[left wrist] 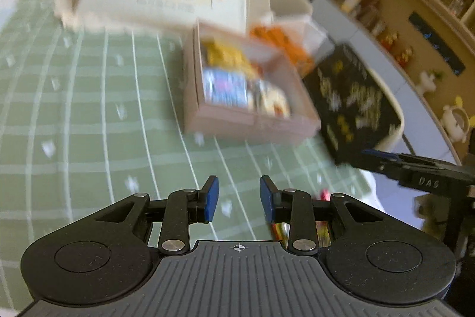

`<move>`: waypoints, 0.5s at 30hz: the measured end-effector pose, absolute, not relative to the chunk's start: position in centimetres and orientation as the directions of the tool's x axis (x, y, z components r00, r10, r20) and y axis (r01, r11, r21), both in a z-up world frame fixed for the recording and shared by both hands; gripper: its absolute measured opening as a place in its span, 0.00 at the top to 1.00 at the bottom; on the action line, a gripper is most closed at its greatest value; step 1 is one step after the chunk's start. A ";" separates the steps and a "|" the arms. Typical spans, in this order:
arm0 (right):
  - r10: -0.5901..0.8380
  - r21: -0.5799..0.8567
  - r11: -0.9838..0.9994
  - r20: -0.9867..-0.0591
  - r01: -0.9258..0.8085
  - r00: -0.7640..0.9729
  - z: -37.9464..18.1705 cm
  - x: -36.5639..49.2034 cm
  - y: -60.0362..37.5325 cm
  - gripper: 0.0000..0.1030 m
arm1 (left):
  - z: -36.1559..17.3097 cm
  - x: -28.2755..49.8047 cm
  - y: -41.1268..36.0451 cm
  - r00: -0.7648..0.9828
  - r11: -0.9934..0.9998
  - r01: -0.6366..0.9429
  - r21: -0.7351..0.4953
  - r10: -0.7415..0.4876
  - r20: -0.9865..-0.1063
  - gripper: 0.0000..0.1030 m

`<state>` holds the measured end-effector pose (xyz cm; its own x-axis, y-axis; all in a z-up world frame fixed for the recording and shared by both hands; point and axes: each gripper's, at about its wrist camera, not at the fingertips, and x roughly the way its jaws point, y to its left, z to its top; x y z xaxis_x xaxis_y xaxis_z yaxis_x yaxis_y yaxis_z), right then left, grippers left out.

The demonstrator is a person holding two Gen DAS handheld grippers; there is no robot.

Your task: Organize snacks

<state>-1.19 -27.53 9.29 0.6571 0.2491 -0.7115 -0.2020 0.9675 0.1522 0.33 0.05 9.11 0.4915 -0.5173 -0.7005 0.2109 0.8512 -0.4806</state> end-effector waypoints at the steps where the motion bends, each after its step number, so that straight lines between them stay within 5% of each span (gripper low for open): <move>1: 0.211 0.115 0.976 -0.726 -0.186 0.654 8.2 -1.6 -27.4 0.34 | 8.3 0.3 -0.6 0.453 0.841 0.220 -0.494 -0.537 -0.712 0.66; 4: 0.107 0.048 0.993 -0.778 -0.111 0.619 5.5 -3.6 -27.6 0.34 | 7.1 0.2 -2.7 0.381 0.817 0.278 -0.506 -0.577 -0.722 0.66; 8: 0.212 0.220 0.974 -0.800 -0.054 0.561 4.3 -7.4 -28.3 0.34 | 7.4 2.9 -6.7 0.341 0.775 0.410 -0.481 -0.620 -0.707 0.66; 15: 0.178 0.235 0.971 -0.840 0.048 0.512 1.5 -9.2 -25.5 0.34 | 4.3 7.8 -13.1 0.147 0.694 0.565 -0.446 -0.617 -0.773 0.66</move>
<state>-9.24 -25.52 1.45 0.5123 0.1781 -0.8402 0.0481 0.9708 0.2351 7.81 -13.07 4.28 0.1467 -0.6167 -0.7734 0.5654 0.6938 -0.4460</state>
